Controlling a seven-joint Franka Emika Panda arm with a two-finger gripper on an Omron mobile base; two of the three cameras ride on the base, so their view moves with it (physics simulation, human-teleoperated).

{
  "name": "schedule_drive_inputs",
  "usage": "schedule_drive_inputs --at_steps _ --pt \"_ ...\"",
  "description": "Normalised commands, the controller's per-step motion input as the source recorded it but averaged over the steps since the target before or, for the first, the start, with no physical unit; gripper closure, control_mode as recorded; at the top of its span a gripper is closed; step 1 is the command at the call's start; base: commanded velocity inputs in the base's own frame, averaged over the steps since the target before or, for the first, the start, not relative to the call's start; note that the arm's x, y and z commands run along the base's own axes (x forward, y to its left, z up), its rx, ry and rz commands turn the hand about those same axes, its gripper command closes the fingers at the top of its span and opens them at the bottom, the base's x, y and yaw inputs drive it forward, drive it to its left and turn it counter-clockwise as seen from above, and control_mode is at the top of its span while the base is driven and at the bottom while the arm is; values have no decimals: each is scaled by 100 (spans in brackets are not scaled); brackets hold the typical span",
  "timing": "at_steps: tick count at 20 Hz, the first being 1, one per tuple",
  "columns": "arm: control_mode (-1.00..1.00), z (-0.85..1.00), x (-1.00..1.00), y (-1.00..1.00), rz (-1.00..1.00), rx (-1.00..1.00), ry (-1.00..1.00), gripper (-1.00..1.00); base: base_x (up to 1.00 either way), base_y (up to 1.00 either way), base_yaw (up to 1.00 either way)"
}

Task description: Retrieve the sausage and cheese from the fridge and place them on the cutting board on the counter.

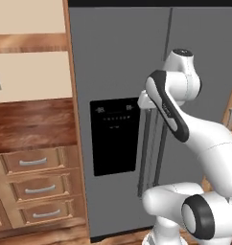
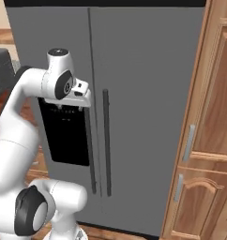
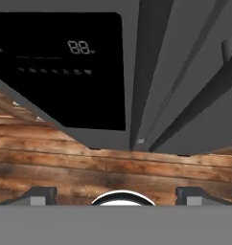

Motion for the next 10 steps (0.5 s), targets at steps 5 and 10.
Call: schedule_drive_inputs --at_steps 5,10 --pt "100 0 0 0 0 0 0 -100 -62 -9 0" --pt "100 0 0 0 0 0 0 -100 -32 -16 0"
